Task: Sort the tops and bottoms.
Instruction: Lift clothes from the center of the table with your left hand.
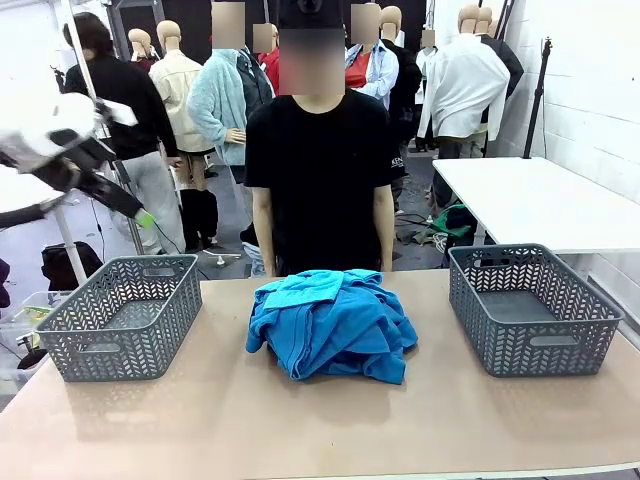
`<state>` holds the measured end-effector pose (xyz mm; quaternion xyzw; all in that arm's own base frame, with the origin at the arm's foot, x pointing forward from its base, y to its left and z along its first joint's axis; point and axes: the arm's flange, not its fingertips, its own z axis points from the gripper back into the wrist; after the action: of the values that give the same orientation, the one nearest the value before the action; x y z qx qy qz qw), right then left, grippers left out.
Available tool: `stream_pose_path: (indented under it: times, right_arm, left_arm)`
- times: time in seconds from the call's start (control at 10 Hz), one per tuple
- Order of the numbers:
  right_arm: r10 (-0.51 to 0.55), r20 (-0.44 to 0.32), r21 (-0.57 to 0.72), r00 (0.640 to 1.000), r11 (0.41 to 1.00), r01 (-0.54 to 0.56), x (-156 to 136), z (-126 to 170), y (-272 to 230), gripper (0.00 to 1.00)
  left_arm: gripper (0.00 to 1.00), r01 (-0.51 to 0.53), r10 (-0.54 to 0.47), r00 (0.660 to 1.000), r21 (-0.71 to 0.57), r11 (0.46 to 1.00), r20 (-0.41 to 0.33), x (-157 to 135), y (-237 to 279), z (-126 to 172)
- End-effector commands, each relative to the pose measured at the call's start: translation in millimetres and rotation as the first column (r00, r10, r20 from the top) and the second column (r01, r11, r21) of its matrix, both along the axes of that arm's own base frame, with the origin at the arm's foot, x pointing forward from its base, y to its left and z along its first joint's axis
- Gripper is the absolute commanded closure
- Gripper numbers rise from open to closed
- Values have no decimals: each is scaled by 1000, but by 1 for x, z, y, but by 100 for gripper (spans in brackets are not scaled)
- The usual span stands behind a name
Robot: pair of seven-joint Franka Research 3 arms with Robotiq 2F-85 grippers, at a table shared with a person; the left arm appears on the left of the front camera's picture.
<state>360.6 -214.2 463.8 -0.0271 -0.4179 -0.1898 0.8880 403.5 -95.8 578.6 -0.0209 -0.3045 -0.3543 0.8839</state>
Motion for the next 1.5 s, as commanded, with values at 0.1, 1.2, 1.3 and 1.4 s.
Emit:
stream_pose_path:
  times: [0.1, 1.2, 1.3, 1.4]
  right_arm:
    - [3, -10, 7, 1000, 1000, -3, -1, -1, -1, 0]
    - [3, -10, 7, 1000, 1000, -3, -1, -1, -1, 0]
    - [3, -10, 7, 1000, 1000, -3, -1, -1, -1, 0]
    - [3, -10, 7, 1000, 1000, -3, -1, -1, -1, 0]
  left_arm:
    - [0, 70, -69, 996, 10, 998, -54, 9, -17, -4]
    - [0, 341, -344, 925, -47, 939, -161, 98, -185, -78]
    - [0, 346, -344, 922, -20, 938, -179, 107, -204, -90]
    - [0, 356, -348, 916, 8, 934, -198, 114, -221, -104]
